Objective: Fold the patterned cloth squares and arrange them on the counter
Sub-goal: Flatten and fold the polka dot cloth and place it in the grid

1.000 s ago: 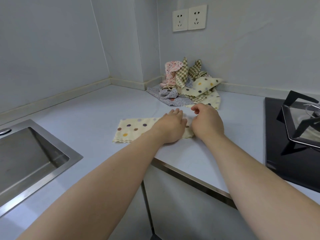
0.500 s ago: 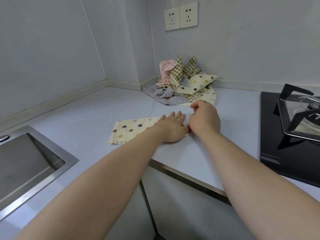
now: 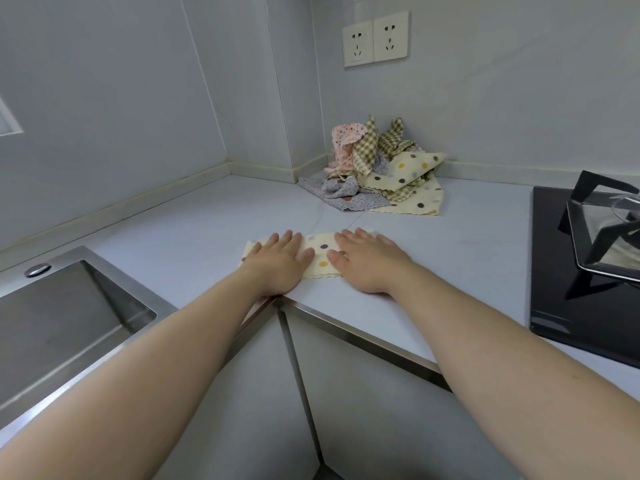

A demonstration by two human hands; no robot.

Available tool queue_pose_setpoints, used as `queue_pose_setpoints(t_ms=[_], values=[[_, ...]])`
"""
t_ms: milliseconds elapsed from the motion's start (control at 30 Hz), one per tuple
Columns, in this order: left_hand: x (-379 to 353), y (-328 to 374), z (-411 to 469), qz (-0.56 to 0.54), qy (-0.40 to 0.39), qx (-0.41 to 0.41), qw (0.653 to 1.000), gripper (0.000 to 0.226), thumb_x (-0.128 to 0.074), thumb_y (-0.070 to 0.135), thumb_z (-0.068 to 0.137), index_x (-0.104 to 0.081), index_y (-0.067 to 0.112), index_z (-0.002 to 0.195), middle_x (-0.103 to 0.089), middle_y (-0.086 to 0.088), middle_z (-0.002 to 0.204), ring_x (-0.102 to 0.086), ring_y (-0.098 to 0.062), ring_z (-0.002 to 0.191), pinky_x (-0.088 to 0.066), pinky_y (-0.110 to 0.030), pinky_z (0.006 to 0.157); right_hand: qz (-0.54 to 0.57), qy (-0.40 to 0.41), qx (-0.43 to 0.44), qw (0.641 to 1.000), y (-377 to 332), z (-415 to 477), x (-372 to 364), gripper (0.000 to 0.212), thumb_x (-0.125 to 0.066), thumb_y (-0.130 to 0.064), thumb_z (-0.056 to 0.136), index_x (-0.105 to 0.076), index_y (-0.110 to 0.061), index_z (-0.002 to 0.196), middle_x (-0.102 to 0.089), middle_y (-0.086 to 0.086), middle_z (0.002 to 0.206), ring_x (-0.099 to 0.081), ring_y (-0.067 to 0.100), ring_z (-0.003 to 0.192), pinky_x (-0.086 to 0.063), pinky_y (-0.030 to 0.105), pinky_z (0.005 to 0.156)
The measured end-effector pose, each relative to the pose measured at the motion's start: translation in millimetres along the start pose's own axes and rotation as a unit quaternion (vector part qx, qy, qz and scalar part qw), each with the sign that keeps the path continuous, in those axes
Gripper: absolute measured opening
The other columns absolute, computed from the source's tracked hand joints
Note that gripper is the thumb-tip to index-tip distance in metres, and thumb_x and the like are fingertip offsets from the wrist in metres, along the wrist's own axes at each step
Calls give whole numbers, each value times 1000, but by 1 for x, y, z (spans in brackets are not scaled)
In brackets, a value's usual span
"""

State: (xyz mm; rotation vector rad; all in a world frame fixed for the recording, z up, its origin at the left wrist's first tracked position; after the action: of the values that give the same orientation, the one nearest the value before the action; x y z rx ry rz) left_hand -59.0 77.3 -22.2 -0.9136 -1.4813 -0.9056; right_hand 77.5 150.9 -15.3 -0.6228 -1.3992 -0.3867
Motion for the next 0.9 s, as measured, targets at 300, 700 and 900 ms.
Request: queue_pose_setpoints(t_ms=[300,700,900], values=[[1,-32,-2,-27,-9,42,999,69,-10,58,105,-1,22,162,1,3,170,4,-23,157,-3,-52,125,14,-24,-74,997,27,0,-5,67,-13,-53,106,-9,-17,163,-3,-2,171,-1,17,157,-2,48,126],[4,-5,4,29,19,56,998,73,-11,62,99,-15,20,159,-15,-11,167,-12,-35,153,-8,-63,120,66,37,-176,981,57,4,4,68,-13,-52,106,-22,-10,159,-21,7,167,-11,26,155,-11,49,125],[-3,23,9,15,36,-14,999,74,-12,64,100,-8,21,161,-4,-4,170,-1,-30,156,-9,-59,122,46,30,-205,977,64,2,4,65,-23,-52,105,-39,-9,152,-31,12,161,-21,31,151,-16,49,123]])
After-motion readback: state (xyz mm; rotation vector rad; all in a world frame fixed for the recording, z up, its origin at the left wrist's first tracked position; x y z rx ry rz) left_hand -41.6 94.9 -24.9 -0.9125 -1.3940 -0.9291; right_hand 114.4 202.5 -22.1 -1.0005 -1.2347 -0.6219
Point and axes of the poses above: each hand's wrist, its own z-axis towards the middle knuckle, its own x-axis out of the back of the hand, y = z × x, the point moved 9 cm from there along z, towards the middle knuckle
